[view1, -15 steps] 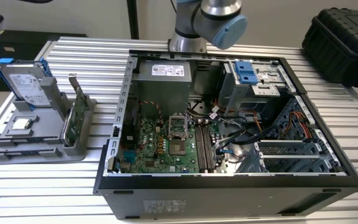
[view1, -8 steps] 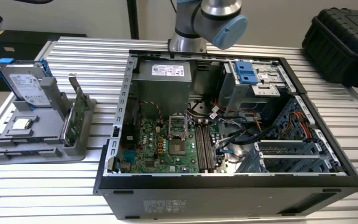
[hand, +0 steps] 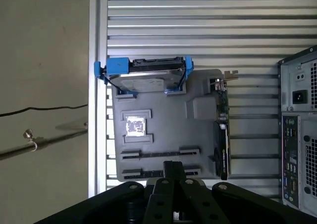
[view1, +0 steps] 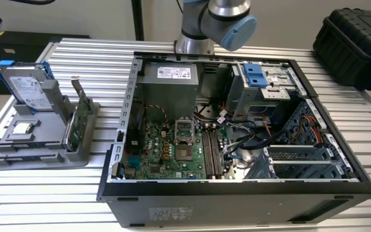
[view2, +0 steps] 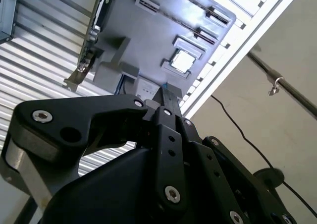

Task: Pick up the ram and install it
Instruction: 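Pick up the ram and move it above insertion slot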

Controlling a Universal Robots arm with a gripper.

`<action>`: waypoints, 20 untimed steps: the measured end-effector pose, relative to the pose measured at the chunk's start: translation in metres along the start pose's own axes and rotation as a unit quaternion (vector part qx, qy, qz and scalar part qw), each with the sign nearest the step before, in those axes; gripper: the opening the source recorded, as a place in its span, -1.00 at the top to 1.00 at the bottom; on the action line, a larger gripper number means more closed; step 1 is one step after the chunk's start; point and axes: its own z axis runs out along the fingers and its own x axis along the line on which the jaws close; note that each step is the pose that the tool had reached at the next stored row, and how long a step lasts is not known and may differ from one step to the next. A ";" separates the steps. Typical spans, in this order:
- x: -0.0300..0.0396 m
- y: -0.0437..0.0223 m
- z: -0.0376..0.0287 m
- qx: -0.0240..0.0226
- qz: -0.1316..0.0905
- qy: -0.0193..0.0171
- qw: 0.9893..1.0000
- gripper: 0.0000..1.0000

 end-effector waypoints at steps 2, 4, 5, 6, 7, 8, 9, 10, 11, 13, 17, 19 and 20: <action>0.0000 -0.0005 0.0000 0.000 0.000 0.000 1.000 1.00; 0.0000 -0.0009 -0.0001 0.000 0.000 0.000 1.000 1.00; 0.0000 -0.0011 -0.0001 0.000 -0.001 0.000 1.000 1.00; 0.0000 -0.0013 -0.0001 0.000 -0.001 0.000 1.000 1.00; 0.0000 -0.0016 -0.0001 0.000 -0.001 0.000 1.000 1.00; 0.0000 -0.0018 -0.0002 0.000 -0.001 0.000 1.000 1.00; 0.0000 -0.0020 -0.0002 0.000 -0.001 0.000 1.000 1.00; 0.0000 -0.0023 -0.0002 0.000 -0.001 0.000 1.000 1.00; -0.0001 -0.0027 -0.0001 0.000 -0.001 0.000 1.000 1.00; -0.0001 -0.0039 -0.0003 0.000 -0.003 0.000 1.000 1.00; -0.0001 -0.0074 -0.0007 0.000 -0.007 0.001 1.000 1.00; -0.0001 -0.0090 -0.0008 0.000 -0.010 0.001 1.000 1.00; -0.0002 -0.0098 -0.0008 0.000 -0.012 0.001 1.000 1.00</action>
